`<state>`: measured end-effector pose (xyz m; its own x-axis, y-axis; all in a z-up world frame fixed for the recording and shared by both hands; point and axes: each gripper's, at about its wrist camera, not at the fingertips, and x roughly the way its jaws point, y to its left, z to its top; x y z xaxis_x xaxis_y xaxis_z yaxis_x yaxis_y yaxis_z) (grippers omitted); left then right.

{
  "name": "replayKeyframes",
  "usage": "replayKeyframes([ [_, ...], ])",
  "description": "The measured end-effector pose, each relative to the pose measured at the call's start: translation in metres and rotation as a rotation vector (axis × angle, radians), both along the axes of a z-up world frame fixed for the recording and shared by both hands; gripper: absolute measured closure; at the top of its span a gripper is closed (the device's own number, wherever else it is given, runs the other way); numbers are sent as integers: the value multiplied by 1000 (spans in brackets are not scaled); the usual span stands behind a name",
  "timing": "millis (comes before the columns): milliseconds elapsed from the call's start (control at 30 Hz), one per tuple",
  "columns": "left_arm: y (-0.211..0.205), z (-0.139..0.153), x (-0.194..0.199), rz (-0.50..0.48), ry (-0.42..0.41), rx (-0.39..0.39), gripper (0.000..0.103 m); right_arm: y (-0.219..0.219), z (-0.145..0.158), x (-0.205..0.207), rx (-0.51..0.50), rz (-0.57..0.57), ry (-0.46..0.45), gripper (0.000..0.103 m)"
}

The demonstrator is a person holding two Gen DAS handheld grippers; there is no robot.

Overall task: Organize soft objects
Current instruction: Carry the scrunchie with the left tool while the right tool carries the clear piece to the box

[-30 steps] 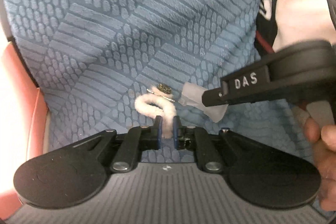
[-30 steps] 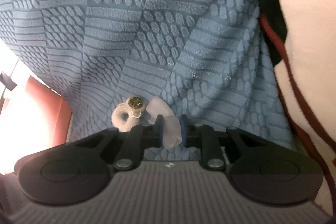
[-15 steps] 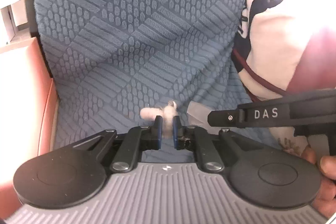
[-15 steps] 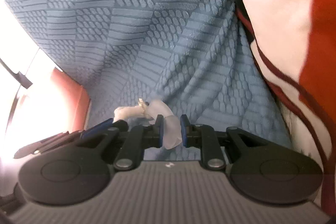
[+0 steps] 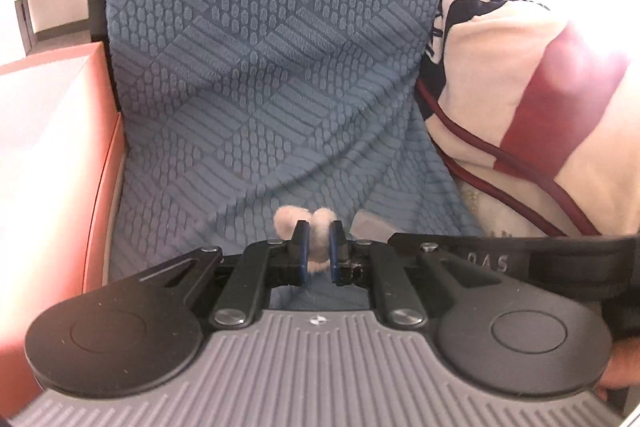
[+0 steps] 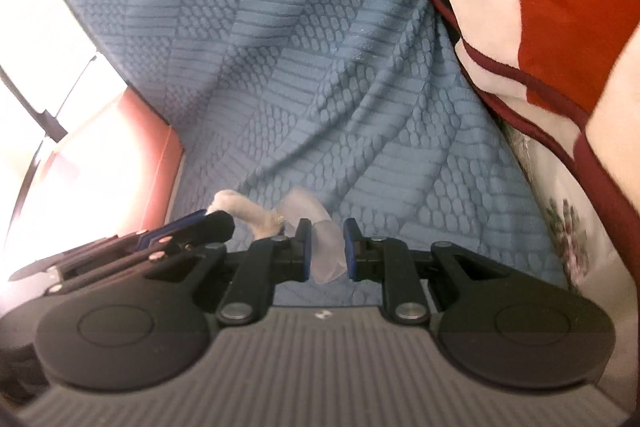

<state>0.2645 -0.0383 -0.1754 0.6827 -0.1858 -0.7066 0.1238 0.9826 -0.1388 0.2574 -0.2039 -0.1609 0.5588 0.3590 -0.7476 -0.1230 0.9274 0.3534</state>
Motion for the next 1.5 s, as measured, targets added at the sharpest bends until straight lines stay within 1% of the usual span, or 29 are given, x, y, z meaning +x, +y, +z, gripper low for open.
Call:
replayKeyframes([
  [167,6,4,-19,9,2,-26,91,15,3,-28,-28,8,-17,82],
  [267,8,11,-32,9,0,-33,91,21,5,-44,-36,8,-31,82],
  [367,11,21,-46,8,-20,-24,91,18,8,-57,-24,-3,-51,82],
  [467,15,23,-59,20,-10,-49,91,15,11,-68,-12,-11,-65,82],
  [600,17,21,-71,30,5,-67,91,15,16,-85,-32,-24,-87,82],
  [700,19,21,-76,34,21,-84,91,5,17,-97,-17,-42,-84,82],
  [767,20,22,-81,34,23,-88,91,2,18,-103,-26,-44,-88,82],
  [867,22,24,-86,32,34,-110,91,3,22,-108,-44,-30,-93,82],
  [967,20,27,-91,18,26,-94,91,6,24,-112,-71,-2,-98,82],
  [1067,21,31,-94,23,28,-105,91,8,26,-111,-80,18,-100,82],
  [1167,22,37,-95,24,20,-100,91,10,33,-110,-95,31,-122,82],
  [1333,24,51,-98,23,1,-109,91,11,44,-108,-102,51,-145,82],
  [1400,27,58,-100,31,-2,-123,91,11,50,-105,-93,52,-152,82],
  [1500,30,69,-103,43,-18,-123,91,14,60,-105,-98,57,-178,82],
])
